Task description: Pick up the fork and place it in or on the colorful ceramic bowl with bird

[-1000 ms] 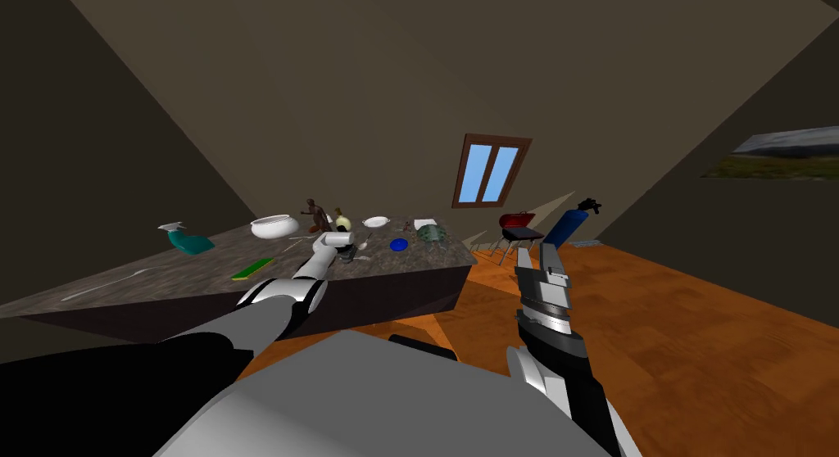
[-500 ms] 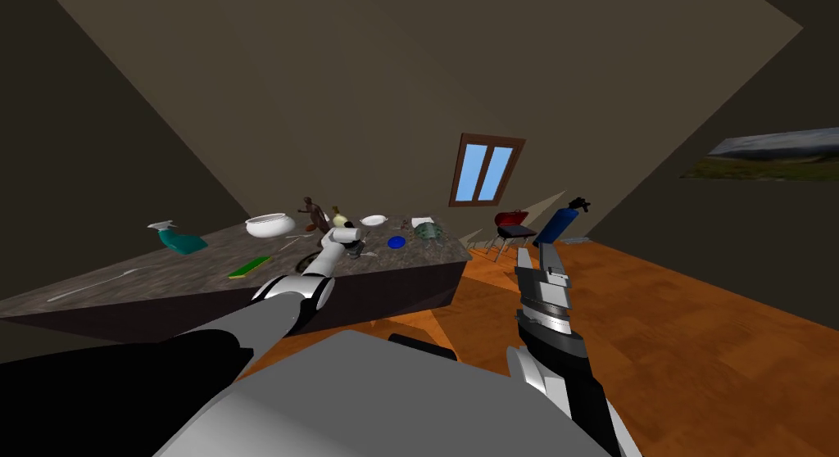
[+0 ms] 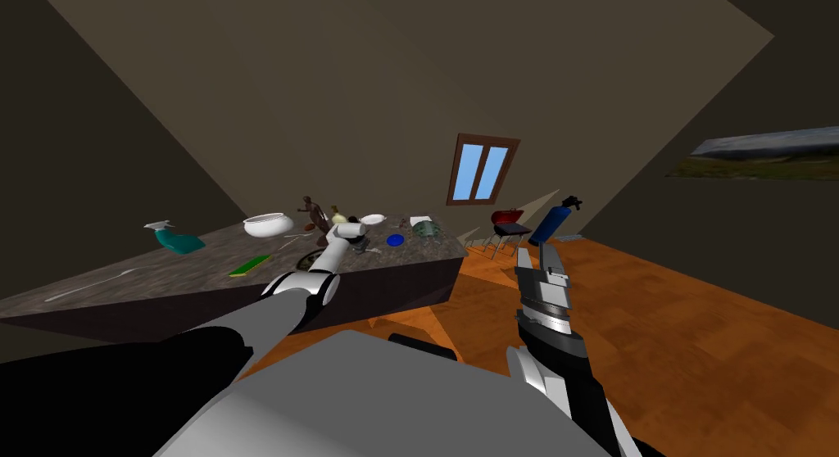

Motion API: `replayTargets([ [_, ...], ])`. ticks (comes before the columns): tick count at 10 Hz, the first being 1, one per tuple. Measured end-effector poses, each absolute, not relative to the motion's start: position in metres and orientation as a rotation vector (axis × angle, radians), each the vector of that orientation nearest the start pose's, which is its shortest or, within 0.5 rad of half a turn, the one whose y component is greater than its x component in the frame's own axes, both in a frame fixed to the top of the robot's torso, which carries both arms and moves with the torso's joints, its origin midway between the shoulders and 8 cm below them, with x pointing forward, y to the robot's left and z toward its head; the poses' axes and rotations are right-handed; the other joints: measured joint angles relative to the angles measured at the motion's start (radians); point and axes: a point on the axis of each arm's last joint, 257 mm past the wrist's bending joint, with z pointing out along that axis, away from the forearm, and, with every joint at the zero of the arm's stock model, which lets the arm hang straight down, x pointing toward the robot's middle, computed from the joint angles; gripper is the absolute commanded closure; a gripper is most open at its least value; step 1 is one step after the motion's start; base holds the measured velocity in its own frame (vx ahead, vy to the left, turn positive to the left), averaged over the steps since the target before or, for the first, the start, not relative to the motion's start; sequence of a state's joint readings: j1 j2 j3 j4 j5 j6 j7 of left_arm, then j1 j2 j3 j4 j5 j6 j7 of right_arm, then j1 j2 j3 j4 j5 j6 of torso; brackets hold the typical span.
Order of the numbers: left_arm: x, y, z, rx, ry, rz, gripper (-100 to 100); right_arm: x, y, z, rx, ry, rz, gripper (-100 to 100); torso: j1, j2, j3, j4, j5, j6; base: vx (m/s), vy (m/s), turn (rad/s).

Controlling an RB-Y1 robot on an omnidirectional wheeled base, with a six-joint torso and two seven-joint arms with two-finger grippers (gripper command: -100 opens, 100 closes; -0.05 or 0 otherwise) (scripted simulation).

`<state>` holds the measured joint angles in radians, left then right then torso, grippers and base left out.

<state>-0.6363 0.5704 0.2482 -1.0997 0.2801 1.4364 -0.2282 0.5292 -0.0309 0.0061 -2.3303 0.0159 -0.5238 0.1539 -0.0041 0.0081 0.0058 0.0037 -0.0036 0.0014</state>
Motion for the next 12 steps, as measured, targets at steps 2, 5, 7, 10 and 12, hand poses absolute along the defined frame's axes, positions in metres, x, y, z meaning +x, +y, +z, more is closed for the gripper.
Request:
replayTargets([
  [2,0.530,0.463,-0.250,-1.915,1.918,-0.227,100,0.329,-0.272,0.041,0.530,0.647,1.157,0,0.005,0.003,0.002,0.001,0.000,-0.003,-0.071,0.091,0.067],
  [5,0.518,0.492,-0.244,-1.978,1.864,-0.201,100,0.329,-0.272,0.041,0.530,0.647,1.157,0,0.021,-0.001,-0.001,-0.001,0.004,-0.006,0.006,0.196,0.089],
  [7,0.504,0.516,-0.242,-2.024,1.824,-0.175,100,0.329,-0.272,0.041,0.530,0.647,1.157,0,0.021,-0.004,-0.002,-0.001,0.005,-0.007,0.047,0.193,0.094],
  [10,0.481,0.550,-0.242,-2.101,1.756,-0.128,100,0.329,-0.272,0.041,0.530,0.647,1.157,0,0.021,-0.004,-0.003,-0.002,0.006,-0.006,0.032,0.166,0.066],
  [12,0.480,0.553,-0.242,-2.103,1.751,-0.124,-100,0.329,-0.272,0.041,0.530,0.647,1.157,0,0.007,-0.003,-0.002,-0.001,0.003,-0.004,0.001,0.015,0.001],
])
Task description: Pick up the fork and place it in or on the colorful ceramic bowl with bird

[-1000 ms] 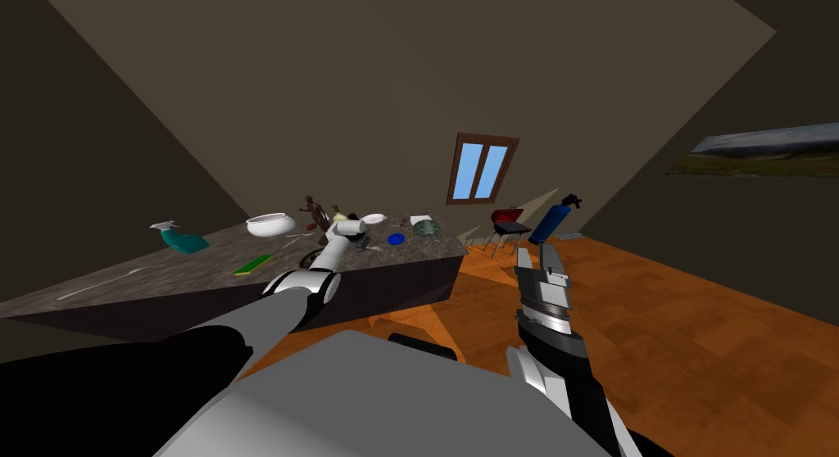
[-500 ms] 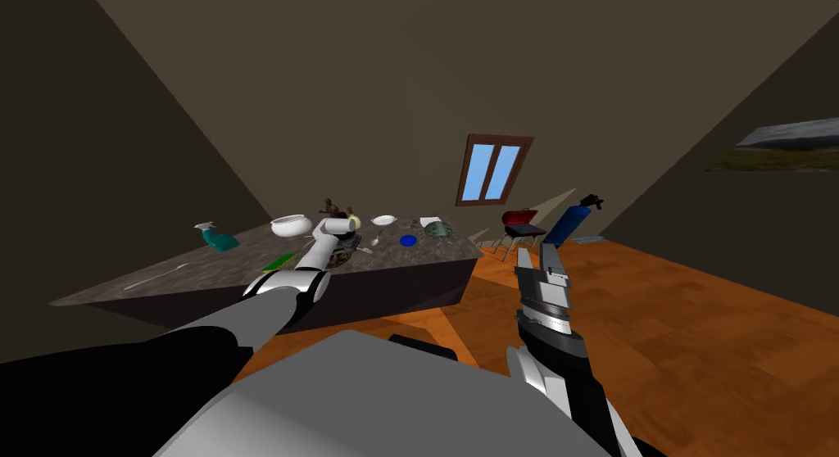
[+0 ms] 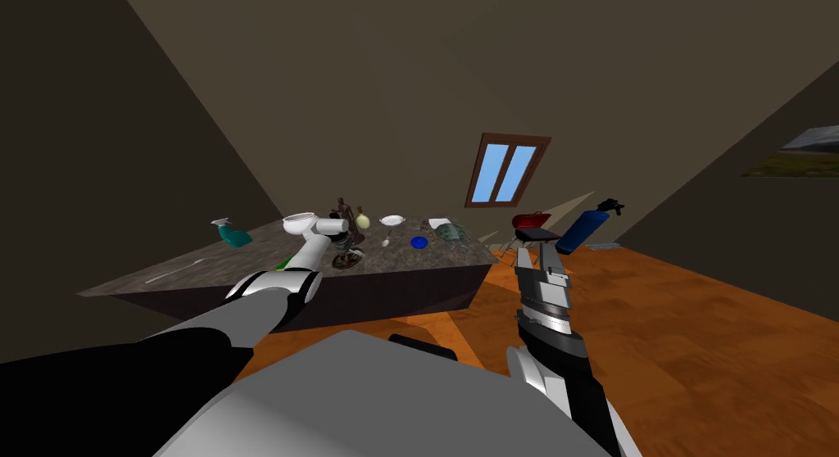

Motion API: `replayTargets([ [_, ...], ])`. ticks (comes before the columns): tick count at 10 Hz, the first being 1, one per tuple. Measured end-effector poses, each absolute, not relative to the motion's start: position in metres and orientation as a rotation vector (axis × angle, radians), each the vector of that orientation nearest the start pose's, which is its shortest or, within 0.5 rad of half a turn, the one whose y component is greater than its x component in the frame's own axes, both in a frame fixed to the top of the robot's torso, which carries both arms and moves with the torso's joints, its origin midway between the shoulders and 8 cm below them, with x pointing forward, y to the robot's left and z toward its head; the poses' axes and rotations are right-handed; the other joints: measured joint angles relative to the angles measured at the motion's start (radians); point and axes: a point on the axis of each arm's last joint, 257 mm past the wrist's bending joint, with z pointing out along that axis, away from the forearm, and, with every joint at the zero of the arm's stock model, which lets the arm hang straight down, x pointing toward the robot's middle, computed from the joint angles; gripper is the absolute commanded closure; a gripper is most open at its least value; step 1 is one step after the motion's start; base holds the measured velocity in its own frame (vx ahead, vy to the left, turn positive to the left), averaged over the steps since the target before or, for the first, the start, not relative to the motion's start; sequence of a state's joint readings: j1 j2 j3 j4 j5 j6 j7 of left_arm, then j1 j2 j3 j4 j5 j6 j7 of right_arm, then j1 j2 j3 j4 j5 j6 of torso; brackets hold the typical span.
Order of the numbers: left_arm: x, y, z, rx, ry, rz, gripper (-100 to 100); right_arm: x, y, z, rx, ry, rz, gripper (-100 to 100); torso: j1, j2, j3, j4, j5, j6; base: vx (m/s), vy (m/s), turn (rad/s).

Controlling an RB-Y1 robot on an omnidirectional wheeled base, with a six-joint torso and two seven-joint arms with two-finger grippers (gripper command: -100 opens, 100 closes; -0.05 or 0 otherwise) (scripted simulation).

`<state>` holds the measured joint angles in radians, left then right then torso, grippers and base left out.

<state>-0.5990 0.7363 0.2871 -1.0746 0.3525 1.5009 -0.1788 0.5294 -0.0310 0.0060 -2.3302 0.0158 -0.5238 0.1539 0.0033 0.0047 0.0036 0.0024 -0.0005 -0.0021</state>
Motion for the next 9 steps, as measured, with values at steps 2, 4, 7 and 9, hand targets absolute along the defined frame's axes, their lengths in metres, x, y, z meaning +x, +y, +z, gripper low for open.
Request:
replayTargets([
  [2,0.480,0.553,-0.242,-2.104,1.751,-0.124,-100,0.329,-0.272,0.041,0.530,0.647,1.157,0,-0.003,0.000,0.000,0.000,-0.001,0.000,0.000,0.000,0.000],
  [4,0.480,0.553,-0.242,-2.104,1.751,-0.124,0,0.329,-0.272,0.041,0.530,0.647,1.157,0,-0.003,0.000,0.000,0.000,-0.001,0.000,0.000,0.000,0.000],
  [7,0.475,0.564,-0.227,-2.115,1.736,-0.118,-100,0.329,-0.272,0.041,0.530,0.647,1.157,0,-0.005,0.001,0.000,0.000,-0.001,0.000,0.000,-0.012,-0.079],
  [9,0.470,0.571,-0.213,-2.128,1.725,-0.110,-100,0.329,-0.272,0.041,0.530,0.647,1.157,0,-0.005,0.001,0.000,0.000,-0.001,0.000,0.001,-0.011,-0.057],
])
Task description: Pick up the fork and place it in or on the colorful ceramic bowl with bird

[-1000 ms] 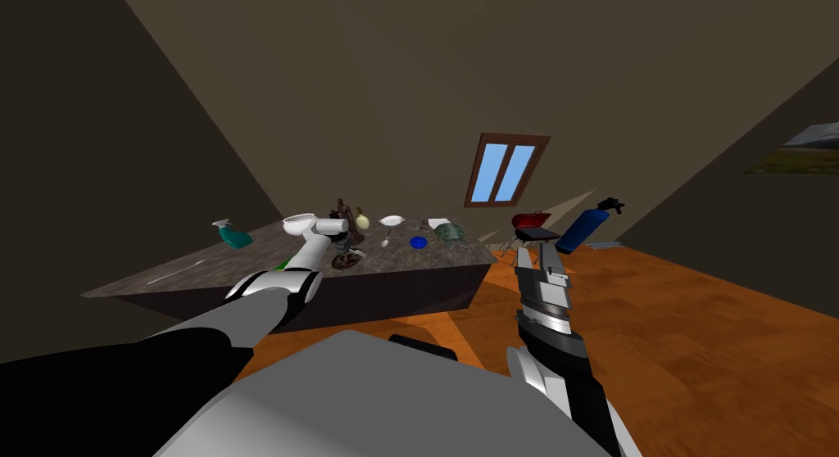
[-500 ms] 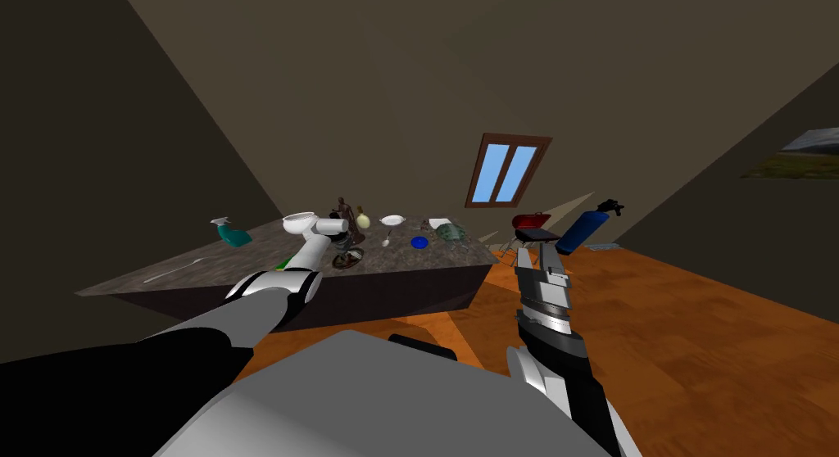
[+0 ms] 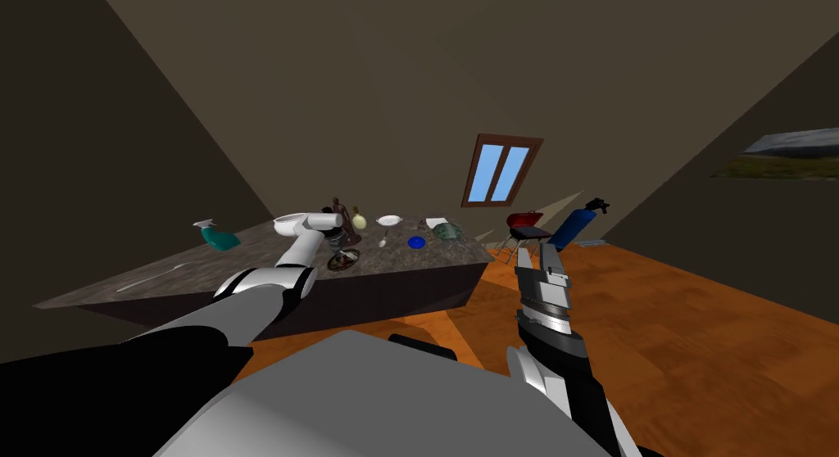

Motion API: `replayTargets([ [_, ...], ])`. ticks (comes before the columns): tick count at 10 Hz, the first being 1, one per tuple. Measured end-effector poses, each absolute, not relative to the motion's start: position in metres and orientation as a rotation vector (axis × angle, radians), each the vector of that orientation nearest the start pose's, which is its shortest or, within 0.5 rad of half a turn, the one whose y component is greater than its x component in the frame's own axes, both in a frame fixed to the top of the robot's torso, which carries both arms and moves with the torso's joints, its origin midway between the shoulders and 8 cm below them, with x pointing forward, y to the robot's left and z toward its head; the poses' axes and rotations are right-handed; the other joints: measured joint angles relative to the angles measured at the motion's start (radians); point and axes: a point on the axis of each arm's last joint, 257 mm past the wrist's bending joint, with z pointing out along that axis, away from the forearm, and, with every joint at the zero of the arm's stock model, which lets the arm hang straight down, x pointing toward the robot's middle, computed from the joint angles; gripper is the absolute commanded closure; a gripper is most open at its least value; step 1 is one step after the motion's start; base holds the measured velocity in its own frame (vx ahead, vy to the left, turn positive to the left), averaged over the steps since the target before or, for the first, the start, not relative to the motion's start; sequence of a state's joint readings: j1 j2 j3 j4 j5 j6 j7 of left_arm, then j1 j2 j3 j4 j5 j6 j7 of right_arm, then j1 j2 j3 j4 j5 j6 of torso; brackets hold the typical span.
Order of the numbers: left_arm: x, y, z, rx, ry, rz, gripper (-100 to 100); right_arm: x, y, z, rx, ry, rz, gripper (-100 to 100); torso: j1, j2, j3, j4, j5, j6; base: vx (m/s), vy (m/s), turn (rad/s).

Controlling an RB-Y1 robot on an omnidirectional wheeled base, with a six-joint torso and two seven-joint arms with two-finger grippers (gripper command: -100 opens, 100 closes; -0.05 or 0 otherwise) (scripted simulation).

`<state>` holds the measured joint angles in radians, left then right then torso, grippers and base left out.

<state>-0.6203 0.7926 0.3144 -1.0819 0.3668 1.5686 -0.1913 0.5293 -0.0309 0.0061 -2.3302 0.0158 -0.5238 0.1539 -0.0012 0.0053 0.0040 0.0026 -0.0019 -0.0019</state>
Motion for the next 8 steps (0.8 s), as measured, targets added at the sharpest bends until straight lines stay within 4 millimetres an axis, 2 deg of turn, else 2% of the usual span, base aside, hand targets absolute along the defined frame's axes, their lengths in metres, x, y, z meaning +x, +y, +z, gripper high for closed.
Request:
replayTargets([
  [2,0.4645,0.5786,-0.1979,-2.139,1.715,-0.105,-100,0.3287,-0.2715,0.0414,0.530,0.647,1.157,0,0.000,0.000,0.000,0.000,0.000,0.000,0.002,-0.008,-0.039],
  [3,0.4638,0.5788,-0.1971,-2.141,1.716,-0.104,0,0.3287,-0.2715,0.0414,0.530,0.647,1.157,0,0.000,0.000,0.000,0.000,0.000,0.000,0.000,0.000,0.000],
  [8,0.4639,0.5788,-0.1972,-2.141,1.716,-0.104,0,0.3287,-0.2715,0.0414,0.530,0.647,1.157,0,0.001,0.000,0.000,0.000,0.000,0.000,0.000,0.000,0.000],
])
